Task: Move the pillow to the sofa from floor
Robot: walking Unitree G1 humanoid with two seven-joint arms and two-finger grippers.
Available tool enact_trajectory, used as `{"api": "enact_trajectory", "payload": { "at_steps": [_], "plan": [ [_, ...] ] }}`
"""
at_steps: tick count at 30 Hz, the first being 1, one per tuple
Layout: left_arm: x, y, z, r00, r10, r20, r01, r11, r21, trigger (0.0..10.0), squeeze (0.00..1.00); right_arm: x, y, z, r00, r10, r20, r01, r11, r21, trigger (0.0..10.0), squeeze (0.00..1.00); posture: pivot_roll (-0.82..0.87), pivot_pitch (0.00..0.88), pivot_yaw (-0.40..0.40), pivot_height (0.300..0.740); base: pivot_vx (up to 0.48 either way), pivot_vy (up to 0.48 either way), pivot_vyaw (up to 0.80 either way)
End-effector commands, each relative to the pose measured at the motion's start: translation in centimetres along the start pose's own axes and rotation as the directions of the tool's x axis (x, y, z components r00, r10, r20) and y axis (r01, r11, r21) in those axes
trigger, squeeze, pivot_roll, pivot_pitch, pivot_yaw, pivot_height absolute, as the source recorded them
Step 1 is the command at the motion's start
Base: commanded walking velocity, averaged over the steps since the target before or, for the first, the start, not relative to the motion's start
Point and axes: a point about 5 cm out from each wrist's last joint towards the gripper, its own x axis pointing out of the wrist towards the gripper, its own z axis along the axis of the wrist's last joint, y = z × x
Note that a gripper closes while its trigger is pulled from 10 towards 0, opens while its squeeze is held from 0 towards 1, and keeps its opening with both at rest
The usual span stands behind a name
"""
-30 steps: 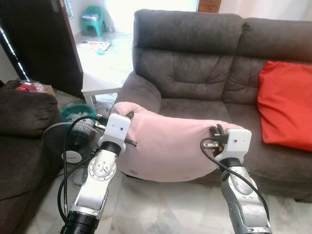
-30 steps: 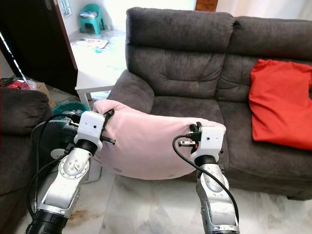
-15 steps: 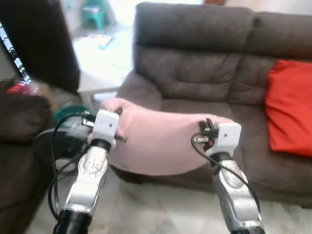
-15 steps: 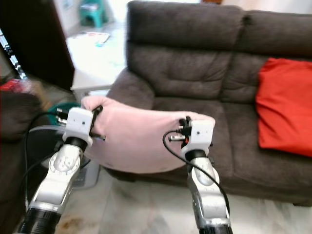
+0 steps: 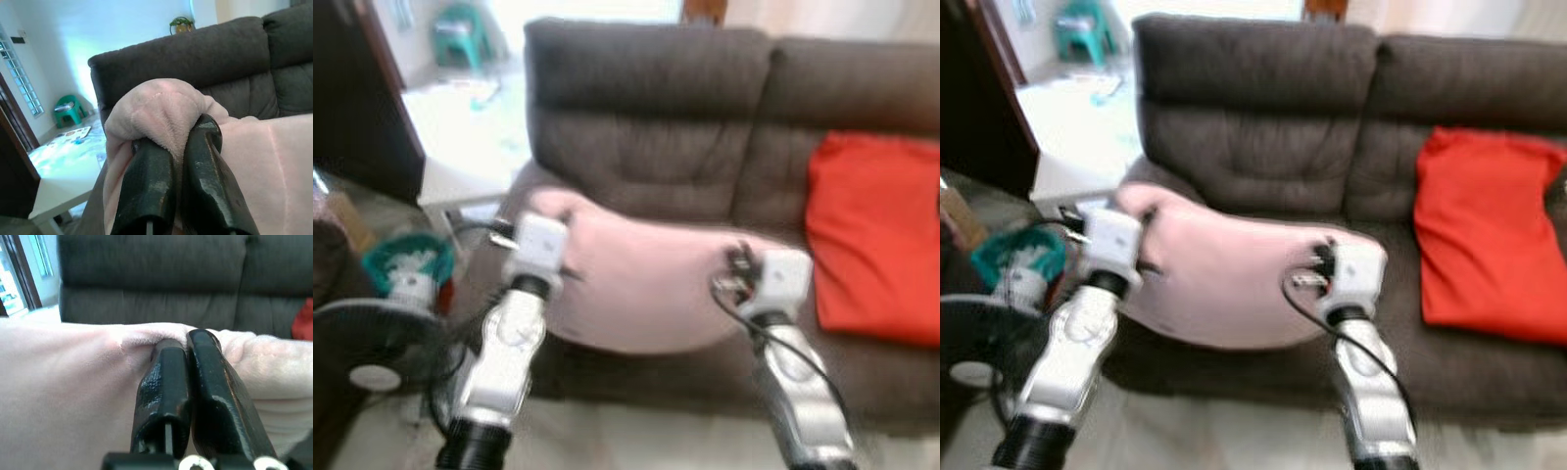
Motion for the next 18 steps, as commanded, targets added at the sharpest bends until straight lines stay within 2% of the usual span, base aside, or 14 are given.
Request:
{"api": "enact_trajectory", "payload": {
  "at_steps": [1, 6, 10, 12, 16, 18],
  "plan": [
    [0.5, 1.99, 1.58, 0.994, 0.083, 0.07, -0.084, 0.996, 0.013, 10.0, 0.0, 0.27, 0.29, 1.28, 0.998, 0.007, 0.061, -0.007, 1.0, 0.004, 10.0, 0.0, 0.18, 0.0, -0.066, 0.74, 0.341, 0.0, 0.0],
    [0.68, 2.25, 2.0, 0.992, 0.094, 0.085, -0.095, 0.995, 0.013, 10.0, 0.0, 0.36, 0.58, 1.77, 0.995, 0.041, 0.089, -0.038, 0.999, -0.031, 10.0, 0.0, 0.18, 0.0, -0.068, 0.74, 0.34, 0.0, 0.0],
    [0.72, 2.12, 1.94, 0.992, 0.092, 0.084, -0.094, 0.996, 0.012, 10.0, 0.0, 0.46, 0.63, 1.86, 0.995, 0.049, 0.088, -0.046, 0.998, -0.035, 10.0, 0.0, 0.18, 0.0, -0.07, 0.74, 0.34, 0.0, 0.8],
    [0.7, 1.97, 1.86, 0.993, 0.088, 0.081, -0.089, 0.996, 0.01, 10.0, 0.0, 0.48, 0.5, 1.68, 0.996, 0.031, 0.08, -0.031, 1.0, -0.005, 10.0, 0.0, 0.18, 0.0, -0.071, 0.74, 0.339, 0.0, 0.0],
    [0.67, 1.91, 1.84, 0.993, 0.087, 0.079, -0.088, 0.996, 0.008, 10.0, 0.0, 0.5, 0.51, 1.71, 0.996, 0.044, 0.078, -0.042, 0.999, -0.028, 10.0, 0.0, 0.18, 0.0, -0.071, 0.74, 0.341, 0.0, 0.0],
    [0.7, 1.91, 1.86, 0.993, 0.087, 0.079, -0.088, 0.996, 0.007, 10.0, 0.0, 0.47, 0.94, 1.94, 0.992, 0.082, 0.094, -0.077, 0.995, -0.056, 10.0, 0.0, 0.17, 0.0, -0.072, 0.74, 0.339, 0.0, 0.67]
  ]
}}
